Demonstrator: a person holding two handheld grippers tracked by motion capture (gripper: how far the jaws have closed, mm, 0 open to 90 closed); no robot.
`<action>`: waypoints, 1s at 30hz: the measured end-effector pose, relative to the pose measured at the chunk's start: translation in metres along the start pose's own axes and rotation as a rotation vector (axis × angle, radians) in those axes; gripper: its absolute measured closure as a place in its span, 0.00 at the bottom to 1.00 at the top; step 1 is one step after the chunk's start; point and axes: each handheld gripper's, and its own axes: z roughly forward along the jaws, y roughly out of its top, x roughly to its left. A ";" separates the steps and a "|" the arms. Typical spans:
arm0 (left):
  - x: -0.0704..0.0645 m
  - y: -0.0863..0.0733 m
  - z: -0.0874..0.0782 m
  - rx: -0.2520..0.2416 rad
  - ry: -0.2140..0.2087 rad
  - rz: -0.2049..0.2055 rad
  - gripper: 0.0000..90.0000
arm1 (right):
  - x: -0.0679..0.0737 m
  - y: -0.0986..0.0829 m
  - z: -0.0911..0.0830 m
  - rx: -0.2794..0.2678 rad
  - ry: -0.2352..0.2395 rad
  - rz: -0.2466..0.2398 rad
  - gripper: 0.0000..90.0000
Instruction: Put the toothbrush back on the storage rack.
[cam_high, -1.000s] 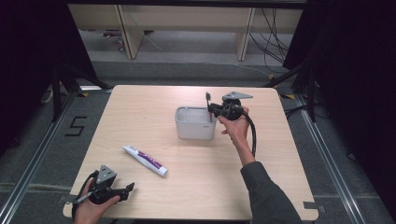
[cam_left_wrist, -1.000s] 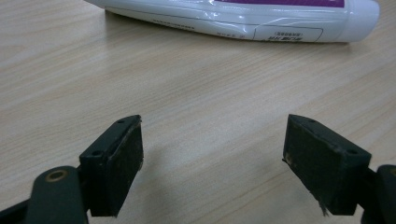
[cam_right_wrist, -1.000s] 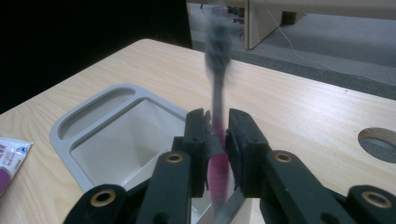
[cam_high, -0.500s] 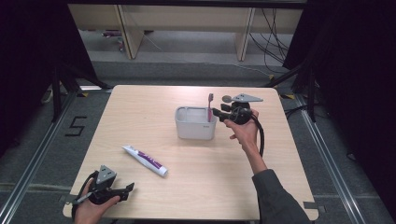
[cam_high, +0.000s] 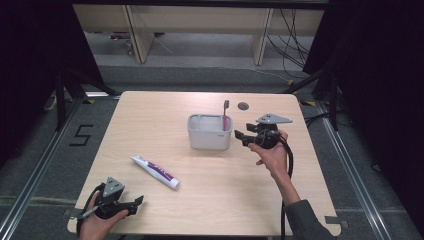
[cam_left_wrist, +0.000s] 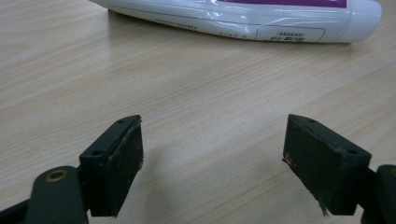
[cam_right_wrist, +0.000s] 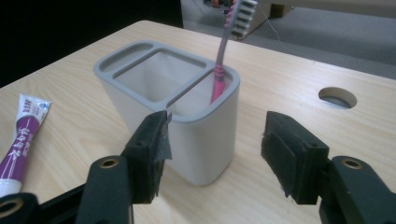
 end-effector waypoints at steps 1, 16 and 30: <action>0.000 0.000 0.000 -0.001 0.000 0.001 0.22 | 0.000 -0.002 -0.002 -0.002 -0.002 -0.008 0.46; -0.001 0.001 0.001 -0.023 0.000 -0.026 0.22 | 0.000 -0.025 -0.024 0.037 -0.008 0.030 0.41; 0.000 0.001 -0.002 -0.006 0.008 -0.016 0.22 | 0.002 -0.054 -0.033 0.085 -0.025 0.020 0.38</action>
